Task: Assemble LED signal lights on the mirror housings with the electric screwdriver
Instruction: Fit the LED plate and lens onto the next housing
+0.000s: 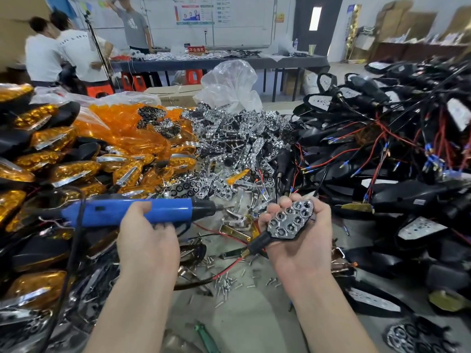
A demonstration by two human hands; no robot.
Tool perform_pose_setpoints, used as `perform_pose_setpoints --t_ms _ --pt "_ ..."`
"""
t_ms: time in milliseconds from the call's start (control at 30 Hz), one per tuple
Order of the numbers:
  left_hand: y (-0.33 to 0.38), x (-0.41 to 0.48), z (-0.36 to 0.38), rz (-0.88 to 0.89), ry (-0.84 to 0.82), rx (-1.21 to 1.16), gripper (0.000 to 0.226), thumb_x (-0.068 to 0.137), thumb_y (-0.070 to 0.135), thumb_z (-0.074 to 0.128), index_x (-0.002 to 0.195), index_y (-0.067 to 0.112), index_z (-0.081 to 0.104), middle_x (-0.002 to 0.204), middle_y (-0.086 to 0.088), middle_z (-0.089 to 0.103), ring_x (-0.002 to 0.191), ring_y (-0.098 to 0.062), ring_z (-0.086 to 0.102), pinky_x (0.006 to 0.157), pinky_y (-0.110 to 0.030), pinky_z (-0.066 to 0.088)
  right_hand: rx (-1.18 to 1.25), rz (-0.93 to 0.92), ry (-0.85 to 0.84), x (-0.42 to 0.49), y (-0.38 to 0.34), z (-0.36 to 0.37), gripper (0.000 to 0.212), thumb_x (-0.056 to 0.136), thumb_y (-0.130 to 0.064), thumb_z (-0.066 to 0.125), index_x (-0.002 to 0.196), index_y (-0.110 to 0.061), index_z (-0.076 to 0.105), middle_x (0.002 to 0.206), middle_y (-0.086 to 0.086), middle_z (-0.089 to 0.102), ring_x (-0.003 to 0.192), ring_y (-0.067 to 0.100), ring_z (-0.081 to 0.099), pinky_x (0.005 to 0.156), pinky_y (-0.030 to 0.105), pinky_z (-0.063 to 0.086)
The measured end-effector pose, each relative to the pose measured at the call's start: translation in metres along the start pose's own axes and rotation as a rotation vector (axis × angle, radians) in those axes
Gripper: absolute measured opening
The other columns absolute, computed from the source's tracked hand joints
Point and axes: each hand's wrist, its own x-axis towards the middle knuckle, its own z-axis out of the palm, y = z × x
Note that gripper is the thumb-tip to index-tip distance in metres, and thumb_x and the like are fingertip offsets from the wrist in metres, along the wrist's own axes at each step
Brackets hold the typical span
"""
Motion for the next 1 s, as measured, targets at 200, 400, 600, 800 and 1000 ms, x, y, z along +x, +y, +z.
perform_pose_setpoints --t_ms 200,400,600,800,1000 --pt "-0.005 -0.017 -0.025 0.265 -0.251 0.994 0.018 0.085 0.035 0.060 0.099 0.025 0.056 0.090 0.009 0.059 0.076 -0.002 0.056 0.076 -0.020 0.041 0.052 0.005 -0.017 0.002 -0.002 -0.002 0.029 0.094 -0.032 0.046 0.071 -0.019 0.058 0.070 -0.003 0.054 0.058 0.016 0.053 0.055 0.027 0.047" --pt "-0.027 -0.044 -0.052 0.582 -0.735 1.631 0.011 0.089 0.050 0.053 0.100 0.051 0.055 0.101 0.045 0.058 0.095 0.017 0.057 0.076 -0.006 0.042 0.091 -0.031 -0.045 0.003 -0.005 -0.005 0.022 0.087 -0.030 0.051 0.070 -0.019 0.059 0.069 -0.003 0.053 0.057 0.017 0.052 0.054 0.028 0.049" --pt "-0.028 -0.037 -0.059 0.577 -0.807 1.641 0.018 0.084 0.059 0.050 0.098 0.050 0.056 0.099 0.035 0.059 0.091 -0.004 0.059 0.081 -0.035 0.053 0.089 -0.048 -0.046 0.005 -0.009 -0.009 0.021 0.086 -0.029 0.052 0.068 -0.019 0.059 0.070 -0.004 0.054 0.058 0.016 0.053 0.054 0.028 0.049" --pt "-0.031 -0.038 -0.047 0.713 -0.781 1.516 0.024 0.087 0.063 0.044 0.110 0.057 0.046 0.110 0.035 0.053 0.104 0.012 0.054 0.075 -0.020 0.048 -0.001 0.010 -0.004 0.007 0.004 -0.007 0.029 0.092 -0.029 0.051 0.068 -0.020 0.063 0.071 0.000 0.059 0.059 0.020 0.060 0.058 0.031 0.055" --pt "-0.055 -0.042 -0.013 0.896 -0.894 1.599 0.036 0.088 0.058 0.051 0.121 0.045 0.046 0.119 0.026 0.046 0.108 0.002 0.052 0.085 -0.024 0.046 -0.063 0.058 0.035 0.004 0.010 -0.007 0.043 0.097 -0.038 0.048 0.061 -0.021 0.066 0.073 -0.002 0.062 0.064 0.016 0.065 0.064 0.027 0.058"
